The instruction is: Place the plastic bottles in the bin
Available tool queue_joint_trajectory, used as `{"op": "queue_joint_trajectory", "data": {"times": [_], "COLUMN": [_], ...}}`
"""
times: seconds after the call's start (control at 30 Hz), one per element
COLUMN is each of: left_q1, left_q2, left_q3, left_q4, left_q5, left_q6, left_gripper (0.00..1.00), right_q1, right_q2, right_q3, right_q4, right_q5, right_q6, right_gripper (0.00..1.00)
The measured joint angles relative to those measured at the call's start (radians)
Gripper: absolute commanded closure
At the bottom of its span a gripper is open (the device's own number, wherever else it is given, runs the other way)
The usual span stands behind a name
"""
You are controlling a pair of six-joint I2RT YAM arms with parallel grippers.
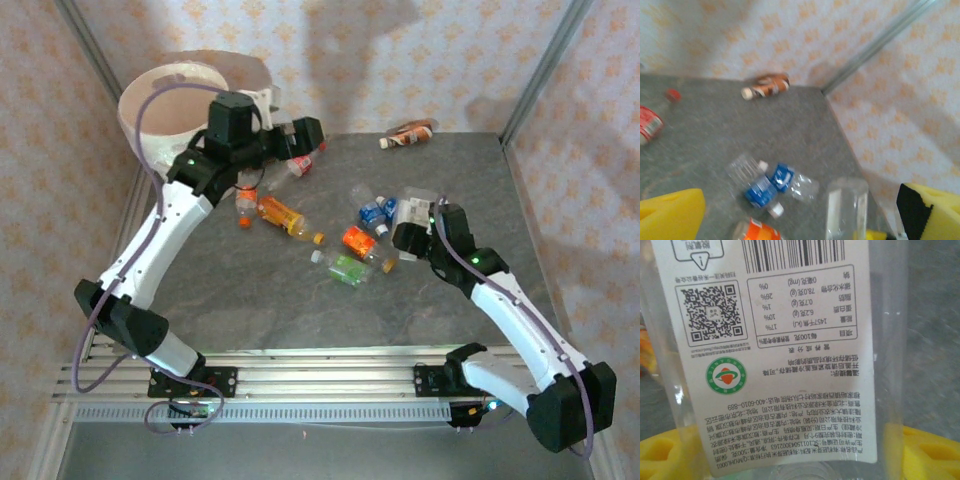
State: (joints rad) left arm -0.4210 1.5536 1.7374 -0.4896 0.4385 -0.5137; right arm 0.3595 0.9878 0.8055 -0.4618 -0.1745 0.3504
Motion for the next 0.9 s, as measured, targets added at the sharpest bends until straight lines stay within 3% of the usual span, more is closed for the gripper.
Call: {"op": "queue_joint_trajectory", "data": {"times": [0.53, 0.77, 0.9], "left_q1": [-0.108, -0.155, -0.153], "left_q2": [0.015, 0.007, 0.007], "left_q3": [-0.367, -0.371, -0.371], "left_q4": [0.260, 0.258, 0.246], "left_q5": [0.210, 0.117, 0.045], "left_q6": [-0.122, -0.087, -0.089], "left_gripper": [0.00, 0.01, 0.13], "right_q1": [0.167, 0.222, 0.249], "right_q2": [0.098, 0.162, 0.167], "right_q3": [0.045, 0.079, 0.079], "right_q4": [0.234, 0.279, 0.293], "right_q5": [-0.186, -0.218, -0.229], "right_q6": [-0.055, -0.078, -0.087], "right_gripper": [0.65, 0.65, 0.65]}}
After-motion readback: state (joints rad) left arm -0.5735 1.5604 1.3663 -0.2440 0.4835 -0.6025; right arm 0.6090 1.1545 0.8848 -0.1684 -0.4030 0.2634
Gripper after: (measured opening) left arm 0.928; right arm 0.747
